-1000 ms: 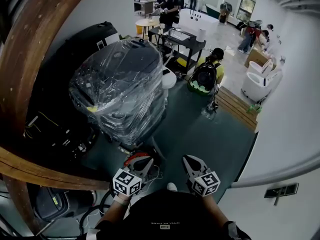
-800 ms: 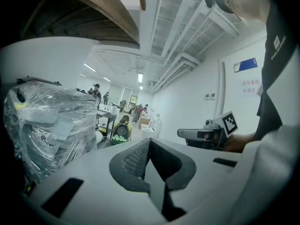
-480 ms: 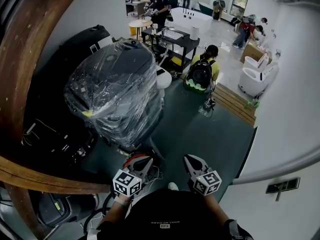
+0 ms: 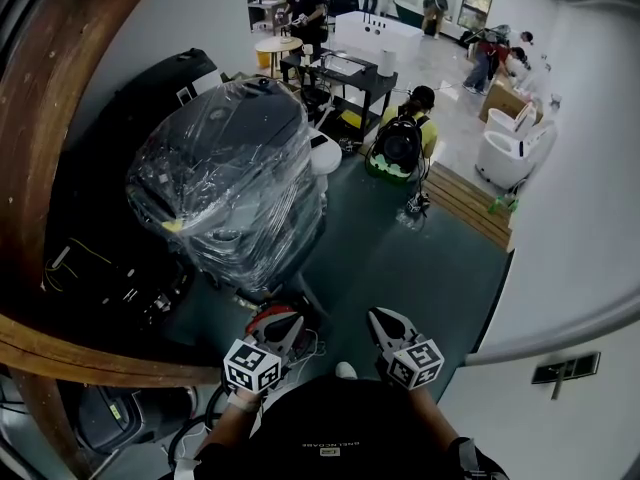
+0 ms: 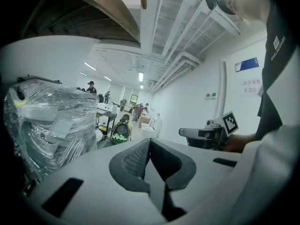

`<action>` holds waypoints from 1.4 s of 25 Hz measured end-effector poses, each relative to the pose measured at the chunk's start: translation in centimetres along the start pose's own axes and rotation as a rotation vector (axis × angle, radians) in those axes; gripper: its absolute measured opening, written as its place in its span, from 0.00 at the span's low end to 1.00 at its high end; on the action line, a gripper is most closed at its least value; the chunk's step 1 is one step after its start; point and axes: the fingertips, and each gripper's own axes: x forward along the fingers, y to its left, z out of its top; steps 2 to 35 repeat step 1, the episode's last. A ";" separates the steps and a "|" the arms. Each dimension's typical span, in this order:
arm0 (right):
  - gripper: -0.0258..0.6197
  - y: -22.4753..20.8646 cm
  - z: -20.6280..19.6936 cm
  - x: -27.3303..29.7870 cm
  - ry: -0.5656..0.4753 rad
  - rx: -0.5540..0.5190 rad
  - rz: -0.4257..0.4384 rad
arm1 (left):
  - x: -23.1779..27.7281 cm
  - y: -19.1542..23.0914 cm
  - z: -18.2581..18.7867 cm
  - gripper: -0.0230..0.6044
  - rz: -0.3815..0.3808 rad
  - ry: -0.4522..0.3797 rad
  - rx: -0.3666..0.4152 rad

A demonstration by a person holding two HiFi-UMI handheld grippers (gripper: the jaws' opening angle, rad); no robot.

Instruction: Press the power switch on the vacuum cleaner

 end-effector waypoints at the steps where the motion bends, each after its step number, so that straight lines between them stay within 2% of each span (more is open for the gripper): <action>1: 0.09 -0.1 0.0 -0.1 0.000 -0.001 0.000 | 0.0 -0.1 0.0 0.06 0.001 0.000 0.000; 35: 0.09 -0.1 0.0 -0.1 0.000 -0.001 0.000 | 0.0 -0.1 0.0 0.06 0.001 0.000 0.000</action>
